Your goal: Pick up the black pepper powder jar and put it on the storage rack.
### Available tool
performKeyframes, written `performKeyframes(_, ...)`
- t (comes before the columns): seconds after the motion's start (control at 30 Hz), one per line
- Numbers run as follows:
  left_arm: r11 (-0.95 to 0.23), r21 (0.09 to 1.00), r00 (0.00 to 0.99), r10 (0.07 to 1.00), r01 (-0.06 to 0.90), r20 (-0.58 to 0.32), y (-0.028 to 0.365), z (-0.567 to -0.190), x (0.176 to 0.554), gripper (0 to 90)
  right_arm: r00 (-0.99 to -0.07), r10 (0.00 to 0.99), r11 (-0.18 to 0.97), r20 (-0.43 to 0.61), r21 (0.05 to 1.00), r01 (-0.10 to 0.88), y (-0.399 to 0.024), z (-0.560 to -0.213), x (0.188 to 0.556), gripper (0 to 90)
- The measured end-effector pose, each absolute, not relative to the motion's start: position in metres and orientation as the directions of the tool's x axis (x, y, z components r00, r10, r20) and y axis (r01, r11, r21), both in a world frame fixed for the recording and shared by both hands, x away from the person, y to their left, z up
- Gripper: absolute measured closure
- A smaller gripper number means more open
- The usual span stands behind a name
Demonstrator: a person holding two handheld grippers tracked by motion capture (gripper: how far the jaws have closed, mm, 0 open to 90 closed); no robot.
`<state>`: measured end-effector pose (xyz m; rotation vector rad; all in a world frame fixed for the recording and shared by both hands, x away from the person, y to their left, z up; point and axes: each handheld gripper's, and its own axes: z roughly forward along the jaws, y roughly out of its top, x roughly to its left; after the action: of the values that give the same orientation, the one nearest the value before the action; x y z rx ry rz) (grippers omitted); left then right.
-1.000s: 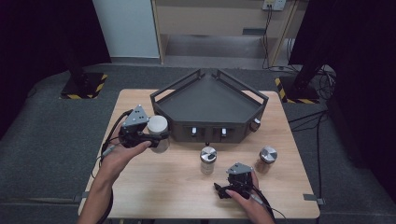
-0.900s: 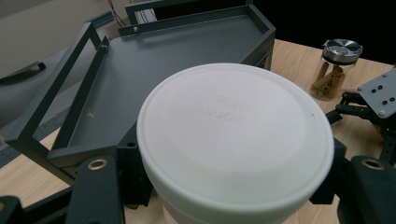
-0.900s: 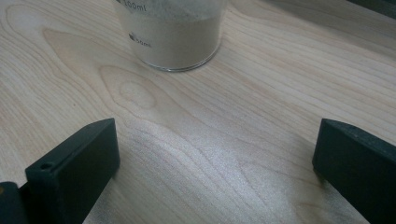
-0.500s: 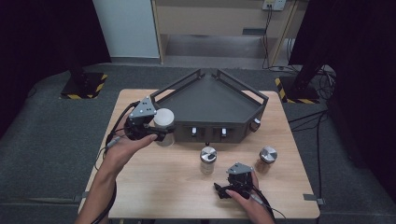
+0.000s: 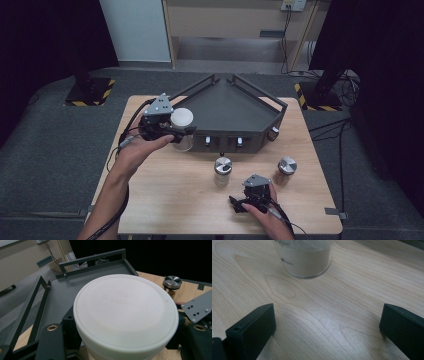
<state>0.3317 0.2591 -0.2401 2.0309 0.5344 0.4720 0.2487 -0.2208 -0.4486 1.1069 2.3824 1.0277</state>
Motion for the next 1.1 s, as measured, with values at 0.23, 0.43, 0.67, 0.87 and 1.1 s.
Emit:
performKeyframes(0.23, -0.446, 0.879, 0.835, 0.539, 0.171, 0.111, 0.254, -0.237, 0.341, 32.7, -0.65, 0.76, 0.441, 0.013, 0.723, 0.531, -0.221, -0.449, 0.249, 0.6)
performKeyframes(0.43, -0.437, 0.882, 0.837, 0.539, 0.174, 0.101, 0.252, -0.236, 0.353, 32.7, -0.649, 0.76, 0.441, 0.013, 0.723, 0.532, -0.221, -0.449, 0.249, 0.6)
performKeyframes(0.67, -0.432, 0.886, 0.838, 0.536, 0.168, 0.102, 0.249, -0.232, 0.364, 32.7, -0.649, 0.76, 0.442, 0.013, 0.723, 0.531, -0.221, -0.449, 0.249, 0.6)
performKeyframes(0.87, -0.434, 0.885, 0.838, 0.536, 0.17, 0.102, 0.246, -0.23, 0.375, 32.7, -0.65, 0.76, 0.442, 0.012, 0.723, 0.531, -0.221, -0.449, 0.249, 0.6)
performKeyframes(1.1, -0.428, 0.889, 0.838, 0.536, 0.163, 0.104, 0.243, -0.231, 0.383, 32.7, -0.649, 0.761, 0.442, 0.012, 0.723, 0.531, -0.221, -0.449, 0.249, 0.6)
